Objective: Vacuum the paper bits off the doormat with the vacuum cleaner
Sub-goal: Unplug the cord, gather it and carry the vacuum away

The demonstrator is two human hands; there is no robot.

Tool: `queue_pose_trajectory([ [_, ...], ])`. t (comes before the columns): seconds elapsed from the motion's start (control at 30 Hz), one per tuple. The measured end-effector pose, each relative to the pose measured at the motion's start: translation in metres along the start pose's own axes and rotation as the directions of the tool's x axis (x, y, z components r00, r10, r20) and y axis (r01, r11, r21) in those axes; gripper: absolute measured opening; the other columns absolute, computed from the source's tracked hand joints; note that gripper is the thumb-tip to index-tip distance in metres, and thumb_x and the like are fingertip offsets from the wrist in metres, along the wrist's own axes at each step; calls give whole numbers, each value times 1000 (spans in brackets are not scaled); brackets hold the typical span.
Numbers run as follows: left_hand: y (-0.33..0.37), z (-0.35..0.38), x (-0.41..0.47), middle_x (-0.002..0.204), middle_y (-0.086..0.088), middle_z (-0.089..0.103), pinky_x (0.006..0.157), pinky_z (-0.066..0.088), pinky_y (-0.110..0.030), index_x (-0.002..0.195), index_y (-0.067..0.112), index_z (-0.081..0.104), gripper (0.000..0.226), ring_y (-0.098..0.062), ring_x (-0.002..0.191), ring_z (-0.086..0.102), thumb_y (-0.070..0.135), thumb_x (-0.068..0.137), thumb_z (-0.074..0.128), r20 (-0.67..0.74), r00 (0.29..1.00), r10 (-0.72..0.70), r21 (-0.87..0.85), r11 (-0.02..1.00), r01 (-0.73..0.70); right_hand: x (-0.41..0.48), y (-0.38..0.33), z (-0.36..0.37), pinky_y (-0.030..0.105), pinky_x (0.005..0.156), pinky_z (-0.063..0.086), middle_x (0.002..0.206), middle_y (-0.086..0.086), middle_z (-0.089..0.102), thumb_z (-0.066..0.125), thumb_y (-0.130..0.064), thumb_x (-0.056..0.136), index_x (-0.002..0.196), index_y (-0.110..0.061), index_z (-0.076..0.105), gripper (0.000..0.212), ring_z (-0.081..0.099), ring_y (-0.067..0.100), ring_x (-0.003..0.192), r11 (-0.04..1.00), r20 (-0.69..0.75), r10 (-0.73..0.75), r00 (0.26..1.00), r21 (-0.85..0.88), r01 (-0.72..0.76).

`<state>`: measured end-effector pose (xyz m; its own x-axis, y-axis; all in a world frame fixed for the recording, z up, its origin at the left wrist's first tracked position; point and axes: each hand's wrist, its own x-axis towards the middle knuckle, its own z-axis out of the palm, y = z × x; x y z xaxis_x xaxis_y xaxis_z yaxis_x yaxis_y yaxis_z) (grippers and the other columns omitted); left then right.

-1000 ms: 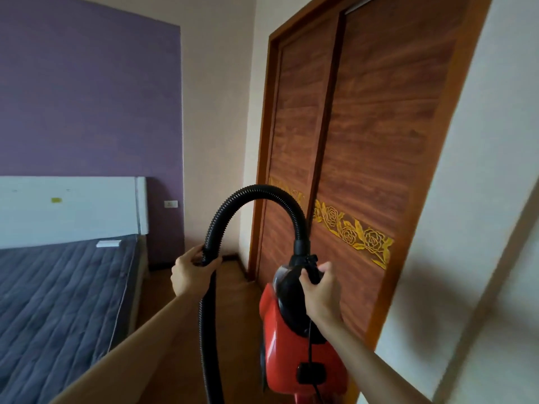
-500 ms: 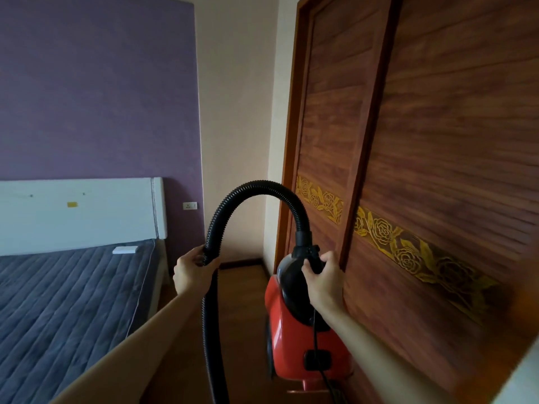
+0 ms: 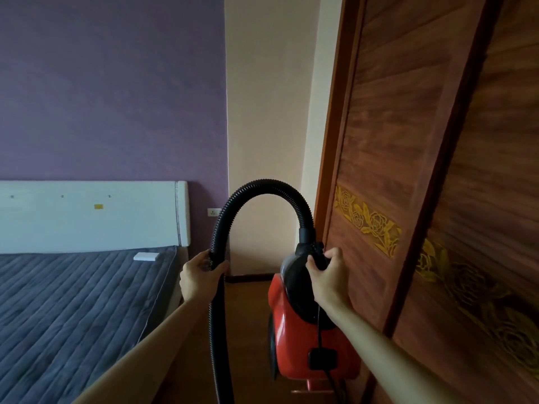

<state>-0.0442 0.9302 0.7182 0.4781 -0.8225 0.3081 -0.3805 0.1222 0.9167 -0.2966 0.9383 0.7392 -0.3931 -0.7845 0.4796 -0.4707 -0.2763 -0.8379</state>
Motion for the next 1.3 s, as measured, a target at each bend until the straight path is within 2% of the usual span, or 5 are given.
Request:
queue_pose_trajectory([
  [0.3,-27,85,94,88,-2,75,50,42,-11,110,15,75,38,0,65,64,25,75,85,-109,991,-73,39,996,77,124,56,85,11,53,36,72,-6,52,69,-22,87,92,-12,45,26,53,13,64,999,112,-34,993,-3,34],
  [0.43,-37,109,132,81,3,73,51,43,-15,106,16,76,36,-2,65,66,26,74,86,-135,986,-92,62,993,102,163,71,112,5,57,40,69,-12,48,71,-16,86,93,-4,51,25,47,-2,62,999,115,-37,993,25,35],
  [0.8,-97,196,262,80,10,74,68,62,-40,102,28,77,35,-7,69,71,34,69,87,-101,988,-115,53,991,121,273,130,230,4,51,38,69,-11,49,68,-21,89,95,-4,49,26,47,-2,60,1000,147,16,989,-5,-16],
  [1.03,-124,245,367,73,19,65,68,58,-33,106,21,75,35,-4,68,65,25,73,86,-72,986,-147,31,988,150,349,156,311,11,47,36,71,-13,51,66,-22,90,95,-6,49,25,49,-2,61,997,153,55,987,-59,-47],
  [1.3,-142,305,455,78,17,69,72,62,-41,107,27,74,37,-11,75,70,25,72,87,-22,987,-159,18,987,160,423,190,370,8,50,39,69,-13,49,68,-18,88,91,-10,46,23,48,-1,60,997,107,73,992,-42,-69],
])
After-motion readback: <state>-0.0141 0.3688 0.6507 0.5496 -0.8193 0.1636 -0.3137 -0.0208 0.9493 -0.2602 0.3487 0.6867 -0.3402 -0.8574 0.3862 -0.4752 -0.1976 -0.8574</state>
